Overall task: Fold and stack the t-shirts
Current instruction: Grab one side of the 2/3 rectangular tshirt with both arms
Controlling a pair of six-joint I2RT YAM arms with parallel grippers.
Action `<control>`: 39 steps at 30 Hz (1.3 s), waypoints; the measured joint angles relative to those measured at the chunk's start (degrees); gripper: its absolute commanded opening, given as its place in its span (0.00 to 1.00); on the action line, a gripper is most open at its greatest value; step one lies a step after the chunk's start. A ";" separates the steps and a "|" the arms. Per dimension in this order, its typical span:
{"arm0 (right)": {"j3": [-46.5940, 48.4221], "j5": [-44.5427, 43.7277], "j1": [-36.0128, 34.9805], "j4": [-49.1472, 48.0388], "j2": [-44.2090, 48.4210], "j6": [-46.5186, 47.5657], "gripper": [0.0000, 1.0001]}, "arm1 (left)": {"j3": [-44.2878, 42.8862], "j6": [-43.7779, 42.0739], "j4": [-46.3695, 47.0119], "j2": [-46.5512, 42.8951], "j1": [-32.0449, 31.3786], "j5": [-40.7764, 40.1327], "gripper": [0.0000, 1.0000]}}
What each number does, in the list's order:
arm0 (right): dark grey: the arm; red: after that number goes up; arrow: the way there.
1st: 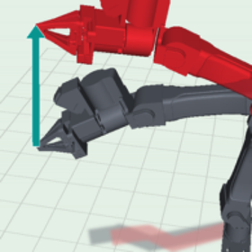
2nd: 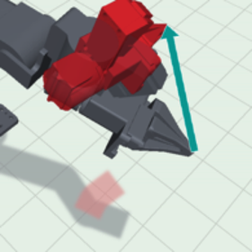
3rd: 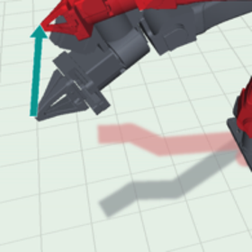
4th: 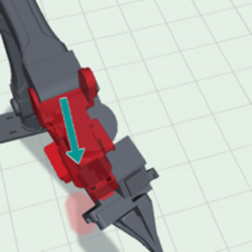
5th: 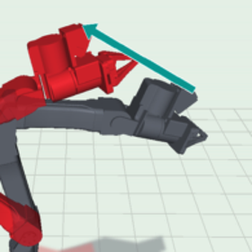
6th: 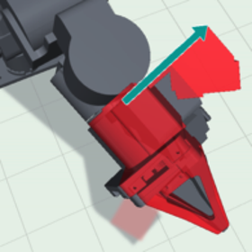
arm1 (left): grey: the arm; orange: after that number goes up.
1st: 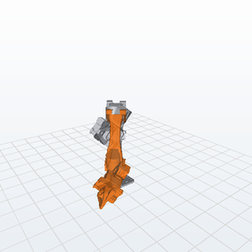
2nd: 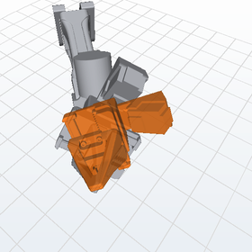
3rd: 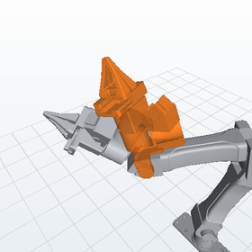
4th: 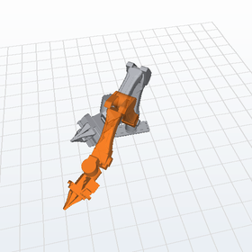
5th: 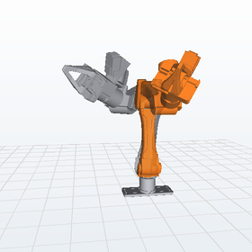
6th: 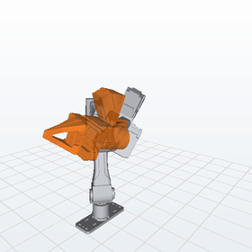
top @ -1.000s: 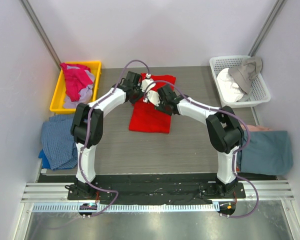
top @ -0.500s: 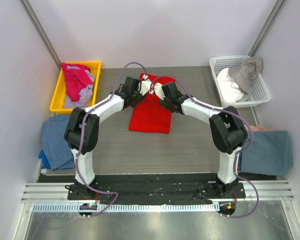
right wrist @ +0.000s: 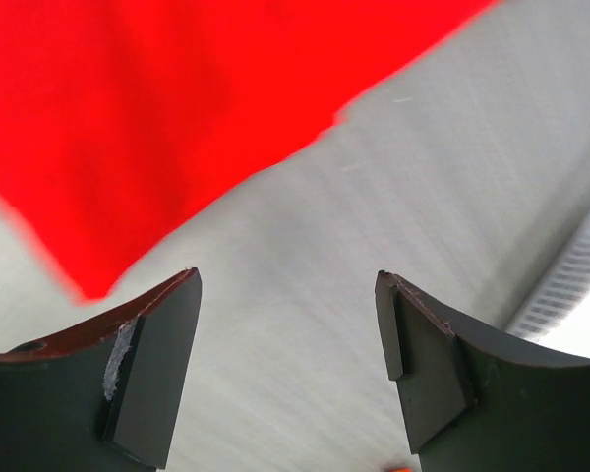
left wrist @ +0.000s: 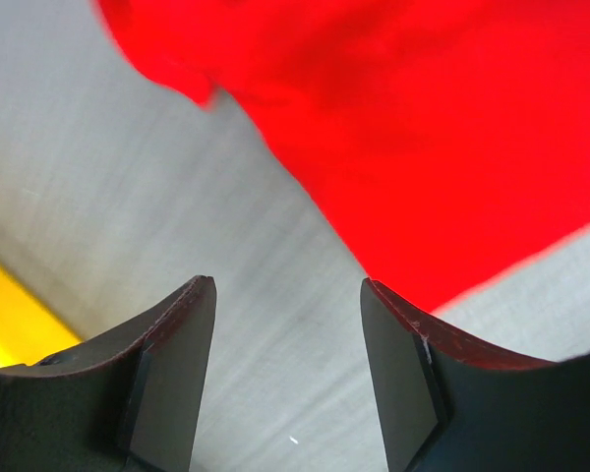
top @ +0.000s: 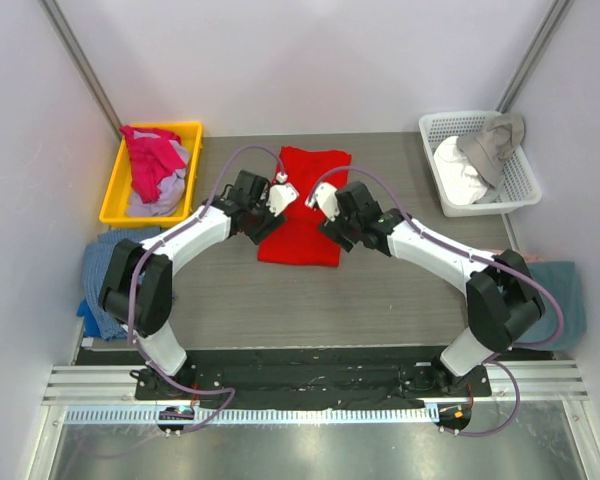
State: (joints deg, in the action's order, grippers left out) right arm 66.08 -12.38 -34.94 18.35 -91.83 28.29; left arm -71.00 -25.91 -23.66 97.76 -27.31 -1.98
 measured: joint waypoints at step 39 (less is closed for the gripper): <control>-7.72 4.15 -10.71 0.02 -6.67 -2.14 0.66 | 0.98 0.00 -2.93 8.92 0.00 9.60 0.58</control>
State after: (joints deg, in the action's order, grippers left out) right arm 58.37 -8.23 -45.65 18.37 -98.50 26.15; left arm -70.02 -25.91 -26.59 106.67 -27.31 7.62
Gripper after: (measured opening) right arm 0.667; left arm 0.588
